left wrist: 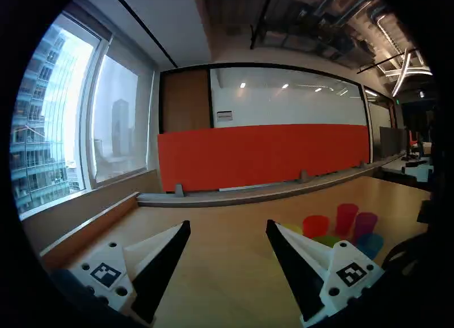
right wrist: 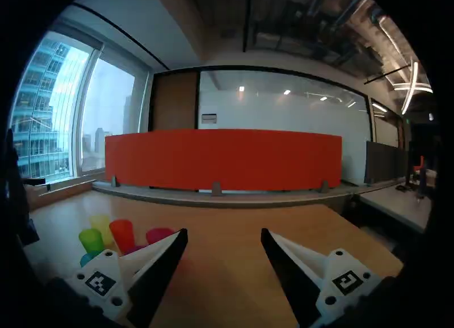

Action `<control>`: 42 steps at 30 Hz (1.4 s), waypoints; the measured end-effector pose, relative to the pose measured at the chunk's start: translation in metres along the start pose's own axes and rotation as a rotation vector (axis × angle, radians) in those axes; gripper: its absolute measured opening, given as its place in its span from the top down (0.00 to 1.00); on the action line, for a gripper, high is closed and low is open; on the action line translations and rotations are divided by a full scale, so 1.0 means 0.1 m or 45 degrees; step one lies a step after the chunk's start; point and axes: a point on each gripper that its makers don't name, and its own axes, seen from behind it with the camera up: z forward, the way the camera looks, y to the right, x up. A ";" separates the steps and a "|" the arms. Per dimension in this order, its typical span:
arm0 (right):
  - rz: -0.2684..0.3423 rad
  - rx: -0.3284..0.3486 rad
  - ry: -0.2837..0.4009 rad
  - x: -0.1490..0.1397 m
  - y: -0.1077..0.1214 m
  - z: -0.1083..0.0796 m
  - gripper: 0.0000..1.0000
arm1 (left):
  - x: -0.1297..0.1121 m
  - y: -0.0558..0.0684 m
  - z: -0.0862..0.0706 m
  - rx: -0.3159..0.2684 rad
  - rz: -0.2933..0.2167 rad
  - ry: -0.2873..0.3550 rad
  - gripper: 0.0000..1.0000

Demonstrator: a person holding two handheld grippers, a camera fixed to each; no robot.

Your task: Pour water

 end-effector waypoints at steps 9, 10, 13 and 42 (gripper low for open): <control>-0.012 0.015 0.025 0.51 0.01 0.03 0.00 | 0.53 -0.11 0.05 0.010 0.030 0.033 0.00; -0.014 0.020 0.025 0.56 0.00 0.03 0.00 | 0.59 -0.12 0.06 0.013 0.034 0.033 0.00; -0.023 0.036 0.026 0.71 -0.03 0.03 0.00 | 0.74 -0.14 0.08 0.011 0.037 0.035 0.01; -0.065 0.335 0.048 1.33 -0.48 -0.10 0.00 | 1.42 0.08 0.19 -0.268 0.001 0.028 0.00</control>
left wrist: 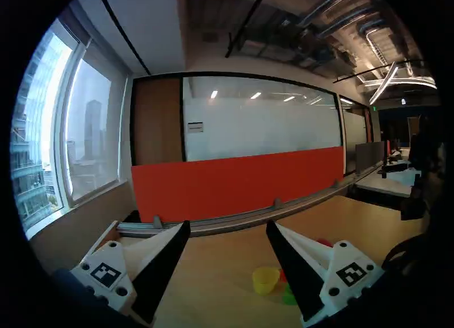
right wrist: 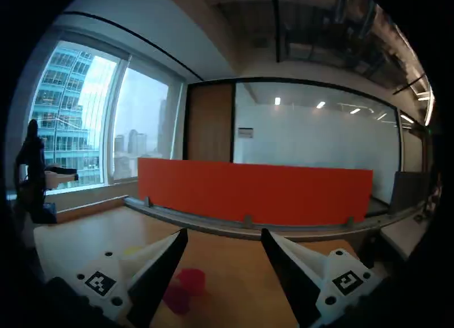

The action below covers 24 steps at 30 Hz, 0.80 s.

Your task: Pour water

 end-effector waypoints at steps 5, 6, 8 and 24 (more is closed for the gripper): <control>0.014 0.148 0.008 0.09 -0.26 -0.05 0.00 | 0.00 0.15 0.02 -0.097 -0.011 -0.012 0.00; 0.020 0.174 0.010 0.11 -0.30 -0.06 0.00 | -0.01 0.18 0.02 -0.113 -0.012 -0.019 0.00; 0.034 0.225 0.016 0.15 -0.37 -0.09 0.00 | -0.03 0.23 0.01 -0.145 -0.011 -0.037 0.00; 0.010 0.450 -0.067 0.08 -0.74 -0.21 0.00 | -0.09 0.63 -0.06 -0.370 0.035 -0.066 0.00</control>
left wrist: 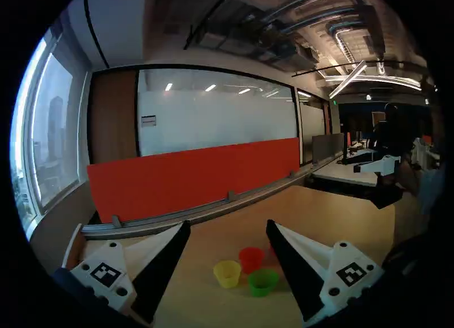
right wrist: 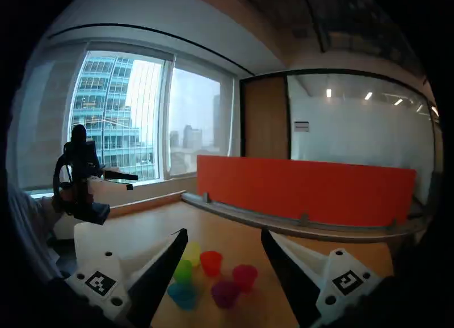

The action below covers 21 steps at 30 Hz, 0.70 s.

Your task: Pour water

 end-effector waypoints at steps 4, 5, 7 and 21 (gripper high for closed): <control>-0.018 0.073 -0.033 -0.05 -0.13 -0.01 0.00 | -0.08 0.04 0.02 -0.036 -0.013 -0.024 0.00; -0.024 0.094 -0.040 -0.05 -0.17 -0.01 0.00 | -0.10 0.05 0.03 -0.044 -0.016 -0.031 0.00; -0.039 0.126 -0.053 -0.08 -0.21 -0.02 0.00 | -0.14 0.06 0.04 -0.056 -0.014 -0.040 0.00; -0.110 0.230 -0.184 -0.46 -0.34 0.01 0.00 | -0.55 0.22 0.18 -0.162 0.007 -0.124 0.00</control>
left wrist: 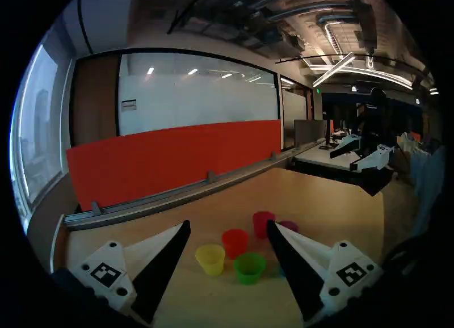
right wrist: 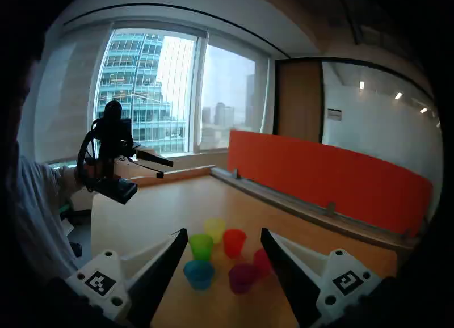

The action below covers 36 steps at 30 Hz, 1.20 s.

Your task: Pour water

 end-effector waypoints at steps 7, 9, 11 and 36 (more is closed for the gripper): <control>-0.027 0.054 -0.063 -0.18 -0.09 0.08 0.00 | -0.24 0.02 0.12 -0.030 0.014 -0.052 0.00; -0.036 0.062 -0.076 -0.22 -0.09 0.11 0.00 | -0.29 0.03 0.15 -0.041 0.011 -0.061 0.00; -0.043 0.070 -0.088 -0.27 -0.10 0.14 0.00 | -0.33 0.04 0.18 -0.055 0.008 -0.069 0.00; -0.042 0.150 -0.251 -0.99 -0.18 0.48 0.00 | -1.17 0.27 0.56 -0.194 0.032 -0.301 0.00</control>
